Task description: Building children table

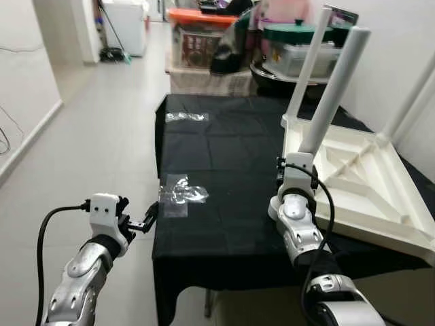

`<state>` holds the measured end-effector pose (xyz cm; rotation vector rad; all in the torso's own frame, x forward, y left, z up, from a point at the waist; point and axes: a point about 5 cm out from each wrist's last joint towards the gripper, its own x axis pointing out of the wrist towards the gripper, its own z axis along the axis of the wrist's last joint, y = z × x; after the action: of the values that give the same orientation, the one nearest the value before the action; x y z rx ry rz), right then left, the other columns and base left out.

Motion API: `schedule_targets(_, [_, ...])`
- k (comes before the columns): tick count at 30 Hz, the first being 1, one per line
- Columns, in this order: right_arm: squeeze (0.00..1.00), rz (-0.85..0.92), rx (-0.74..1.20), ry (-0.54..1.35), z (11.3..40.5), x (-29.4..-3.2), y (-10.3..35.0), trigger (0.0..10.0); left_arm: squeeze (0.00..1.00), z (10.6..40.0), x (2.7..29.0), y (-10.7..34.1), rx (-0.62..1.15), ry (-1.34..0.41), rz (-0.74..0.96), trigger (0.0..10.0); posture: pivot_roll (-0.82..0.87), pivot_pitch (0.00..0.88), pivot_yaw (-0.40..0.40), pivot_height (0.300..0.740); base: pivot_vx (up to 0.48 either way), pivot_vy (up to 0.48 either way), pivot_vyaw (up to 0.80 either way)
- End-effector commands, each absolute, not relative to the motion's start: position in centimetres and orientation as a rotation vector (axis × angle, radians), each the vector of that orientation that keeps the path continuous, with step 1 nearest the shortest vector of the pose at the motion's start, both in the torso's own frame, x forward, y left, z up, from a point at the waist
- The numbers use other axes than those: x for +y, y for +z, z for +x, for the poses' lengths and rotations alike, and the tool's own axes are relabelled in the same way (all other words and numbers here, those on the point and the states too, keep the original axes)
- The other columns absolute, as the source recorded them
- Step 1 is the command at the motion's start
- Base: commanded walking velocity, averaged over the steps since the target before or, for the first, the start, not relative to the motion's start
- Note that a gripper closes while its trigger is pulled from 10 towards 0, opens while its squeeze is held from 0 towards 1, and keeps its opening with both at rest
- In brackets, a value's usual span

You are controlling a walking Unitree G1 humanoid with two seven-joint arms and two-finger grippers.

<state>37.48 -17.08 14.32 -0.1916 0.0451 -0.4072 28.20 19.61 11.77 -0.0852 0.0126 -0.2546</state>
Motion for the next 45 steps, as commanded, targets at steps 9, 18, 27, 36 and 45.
schedule_targets(9, [0.0,-0.047,-0.144,0.168,39.9,-16.8,20.3,10.0,0.0,28.3,19.2,11.4,0.022,-0.262,-0.077,10.0,0.06,0.0,-0.105,0.74,0.0,0.0,0.0])
schedule_targets(18, [0.0,-0.04,-0.061,0.487,39.7,-13.9,18.5,0.9,0.0,28.2,19.4,11.5,0.017,-0.254,-0.078,10.0,0.08,0.0,-0.12,0.74,0.0,0.0,0.0])
schedule_targets(27, [0.0,-0.177,0.153,0.187,39.9,-16.0,15.3,0.0,0.0,28.0,19.5,11.4,0.019,-0.248,-0.076,10.0,0.08,0.0,-0.114,0.74,0.0,0.0,0.0])
schedule_targets(36, [0.0,-0.114,0.322,-0.484,38.0,-22.4,12.5,0.0,0.0,28.0,19.4,11.3,0.021,-0.251,-0.076,10.0,0.07,0.0,-0.104,0.74,0.0,0.0,0.0])
schedule_targets(45, [0.0,-0.082,0.188,-0.575,36.4,-18.6,12.5,10.0,0.0,28.1,19.3,11.3,0.03,-0.262,-0.07,10.0,0.05,0.0,-0.086,0.74,0.0,0.0,0.0])
